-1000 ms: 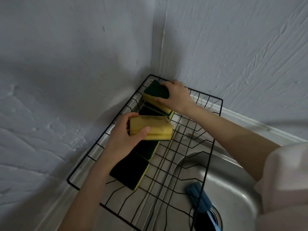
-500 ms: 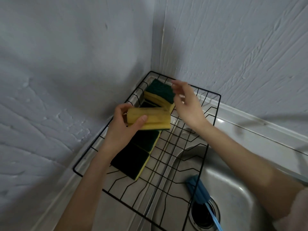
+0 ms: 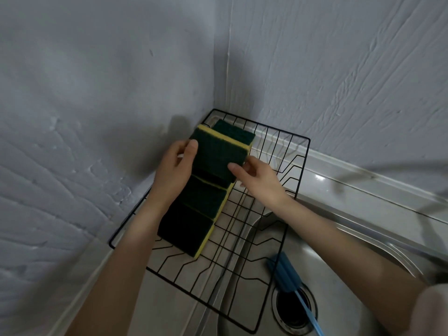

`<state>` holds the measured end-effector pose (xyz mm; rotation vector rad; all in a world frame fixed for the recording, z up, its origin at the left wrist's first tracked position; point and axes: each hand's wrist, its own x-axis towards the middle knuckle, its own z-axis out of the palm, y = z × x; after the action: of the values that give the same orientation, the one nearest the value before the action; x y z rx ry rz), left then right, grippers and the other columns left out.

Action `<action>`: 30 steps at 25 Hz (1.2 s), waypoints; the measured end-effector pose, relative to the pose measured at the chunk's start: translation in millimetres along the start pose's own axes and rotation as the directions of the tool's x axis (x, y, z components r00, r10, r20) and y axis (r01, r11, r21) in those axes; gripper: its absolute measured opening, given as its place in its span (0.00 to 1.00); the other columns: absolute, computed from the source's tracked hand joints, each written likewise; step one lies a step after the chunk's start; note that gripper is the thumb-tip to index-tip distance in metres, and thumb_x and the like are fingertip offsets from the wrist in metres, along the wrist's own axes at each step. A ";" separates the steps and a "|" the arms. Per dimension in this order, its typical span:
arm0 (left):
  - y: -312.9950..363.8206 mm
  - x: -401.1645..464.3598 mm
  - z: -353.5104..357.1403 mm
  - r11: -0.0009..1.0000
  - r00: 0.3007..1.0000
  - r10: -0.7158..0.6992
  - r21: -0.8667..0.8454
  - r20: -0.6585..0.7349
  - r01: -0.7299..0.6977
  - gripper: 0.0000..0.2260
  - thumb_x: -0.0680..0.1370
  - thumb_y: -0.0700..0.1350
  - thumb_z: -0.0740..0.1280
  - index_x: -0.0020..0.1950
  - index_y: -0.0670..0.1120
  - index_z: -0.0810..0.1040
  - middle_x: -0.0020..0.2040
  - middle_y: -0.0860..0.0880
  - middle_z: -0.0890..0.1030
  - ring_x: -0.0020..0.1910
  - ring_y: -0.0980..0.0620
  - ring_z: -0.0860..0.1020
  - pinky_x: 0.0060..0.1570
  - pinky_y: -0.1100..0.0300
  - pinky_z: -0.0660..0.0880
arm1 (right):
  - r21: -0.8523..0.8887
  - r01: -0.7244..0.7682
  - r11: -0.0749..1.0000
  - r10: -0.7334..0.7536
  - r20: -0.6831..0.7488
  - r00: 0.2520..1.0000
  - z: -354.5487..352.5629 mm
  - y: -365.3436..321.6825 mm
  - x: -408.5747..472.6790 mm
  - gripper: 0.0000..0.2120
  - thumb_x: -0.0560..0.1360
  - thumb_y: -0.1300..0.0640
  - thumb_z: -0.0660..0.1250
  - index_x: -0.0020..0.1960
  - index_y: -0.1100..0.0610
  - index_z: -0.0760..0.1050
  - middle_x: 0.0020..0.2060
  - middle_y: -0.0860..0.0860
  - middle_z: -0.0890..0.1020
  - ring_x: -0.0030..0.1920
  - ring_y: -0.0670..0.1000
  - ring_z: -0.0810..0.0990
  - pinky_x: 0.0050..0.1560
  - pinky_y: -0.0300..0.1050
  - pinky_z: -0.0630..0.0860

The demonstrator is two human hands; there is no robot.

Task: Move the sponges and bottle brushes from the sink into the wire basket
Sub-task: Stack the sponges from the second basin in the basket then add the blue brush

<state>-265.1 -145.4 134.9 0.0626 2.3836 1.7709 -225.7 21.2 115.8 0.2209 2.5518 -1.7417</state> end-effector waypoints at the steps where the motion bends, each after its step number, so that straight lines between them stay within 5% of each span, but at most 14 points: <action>1: -1.6 4.0 1.2 0.997 1.000 0.029 0.072 -0.007 -0.028 0.11 0.79 0.48 0.57 0.59 0.47 0.71 0.53 0.47 0.77 0.56 0.48 0.75 0.54 0.54 0.72 | 0.066 -0.050 0.997 0.052 -0.024 0.998 2.9 1.5 1.2 0.08 0.75 0.50 0.64 0.52 0.51 0.70 0.34 0.42 0.77 0.36 0.38 0.80 0.46 0.36 0.77; 4: -9.2 8.6 10.2 0.951 0.995 0.079 0.303 -0.063 -0.056 0.15 0.79 0.43 0.58 0.65 0.43 0.68 0.61 0.41 0.76 0.53 0.50 0.74 0.50 0.61 0.68 | 0.100 -0.162 0.982 0.168 -0.053 0.984 11.4 8.2 7.5 0.12 0.73 0.45 0.64 0.43 0.54 0.68 0.32 0.48 0.80 0.37 0.50 0.82 0.48 0.49 0.79; 7: -15.4 9.7 15.2 0.944 0.989 0.088 0.326 -0.119 -0.045 0.16 0.78 0.42 0.59 0.65 0.41 0.65 0.61 0.42 0.75 0.48 0.53 0.72 0.36 0.72 0.67 | 0.085 -0.214 0.973 0.219 -0.052 0.974 13.5 9.6 13.6 0.15 0.73 0.44 0.64 0.39 0.55 0.68 0.30 0.50 0.80 0.34 0.50 0.82 0.41 0.45 0.80; 9: -19.5 11.1 16.7 0.941 0.989 0.073 0.338 -0.130 -0.025 0.15 0.78 0.43 0.59 0.64 0.41 0.64 0.61 0.42 0.75 0.47 0.53 0.72 0.29 0.71 0.66 | 0.073 -0.222 0.972 0.226 -0.057 0.972 13.4 11.8 17.6 0.14 0.73 0.45 0.64 0.37 0.54 0.68 0.30 0.50 0.79 0.32 0.49 0.81 0.36 0.39 0.80; 12: -26.1 14.1 18.9 0.932 0.991 0.064 0.363 -0.117 -0.017 0.16 0.79 0.44 0.59 0.65 0.41 0.64 0.62 0.41 0.75 0.48 0.52 0.73 0.40 0.64 0.69 | 0.013 -0.221 0.975 0.222 -0.060 0.973 15.4 15.9 22.2 0.15 0.74 0.44 0.63 0.36 0.54 0.69 0.29 0.49 0.78 0.29 0.45 0.78 0.31 0.35 0.78; 15: -29.3 19.3 19.1 0.902 0.996 0.048 0.432 -0.076 -0.010 0.17 0.79 0.44 0.58 0.67 0.41 0.65 0.61 0.39 0.77 0.55 0.44 0.76 0.50 0.56 0.71 | -0.037 -0.265 0.964 0.263 -0.037 0.964 14.8 19.1 29.5 0.18 0.74 0.42 0.62 0.39 0.58 0.73 0.31 0.52 0.80 0.32 0.48 0.80 0.36 0.40 0.80; 19: -29.6 23.1 18.7 0.873 0.997 0.053 0.487 -0.055 -0.019 0.17 0.78 0.43 0.60 0.67 0.40 0.66 0.59 0.38 0.78 0.56 0.42 0.77 0.53 0.54 0.72 | -0.090 -0.293 0.952 0.290 -0.039 0.956 14.5 22.2 35.7 0.20 0.72 0.40 0.62 0.35 0.57 0.71 0.36 0.56 0.80 0.44 0.57 0.83 0.50 0.55 0.81; 22: -25.4 19.7 17.5 0.879 0.999 0.042 0.476 -0.020 -0.027 0.18 0.78 0.42 0.60 0.68 0.41 0.65 0.61 0.39 0.77 0.57 0.42 0.77 0.53 0.56 0.71 | -0.112 -0.314 0.943 0.316 0.002 0.949 12.1 17.2 33.1 0.20 0.74 0.41 0.61 0.33 0.56 0.70 0.36 0.58 0.80 0.43 0.57 0.83 0.53 0.56 0.80; 25: -20.0 10.8 12.7 0.884 0.999 0.050 0.467 -0.009 -0.040 0.21 0.77 0.40 0.62 0.69 0.41 0.63 0.65 0.39 0.73 0.61 0.42 0.74 0.56 0.54 0.71 | -0.125 -0.297 0.947 0.299 -0.004 0.954 2.3 4.2 21.2 0.20 0.75 0.42 0.59 0.40 0.59 0.73 0.39 0.60 0.81 0.37 0.55 0.83 0.49 0.52 0.82; 27: -14.1 1.2 11.1 0.849 0.995 0.095 0.524 -0.011 -0.075 0.22 0.76 0.42 0.62 0.69 0.40 0.63 0.65 0.38 0.73 0.62 0.41 0.73 0.57 0.51 0.71 | -0.169 -0.261 0.951 0.258 -0.037 0.965 -8.1 -5.2 6.2 0.20 0.75 0.43 0.59 0.52 0.60 0.72 0.43 0.58 0.81 0.33 0.50 0.79 0.38 0.42 0.78; 30: 5.7 -20.7 15.6 0.826 0.990 0.144 0.549 0.009 -0.126 0.22 0.77 0.42 0.62 0.69 0.42 0.62 0.68 0.38 0.69 0.65 0.42 0.70 0.60 0.52 0.69 | -0.272 -0.156 0.950 0.135 -0.093 0.986 -29.2 -16.7 -23.5 0.18 0.76 0.46 0.60 0.57 0.58 0.71 0.48 0.53 0.79 0.39 0.48 0.76 0.36 0.37 0.70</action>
<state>-242.6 -131.8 138.3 0.2832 2.8952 1.0704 -203.6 40.2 144.7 0.4545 2.7128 -1.3295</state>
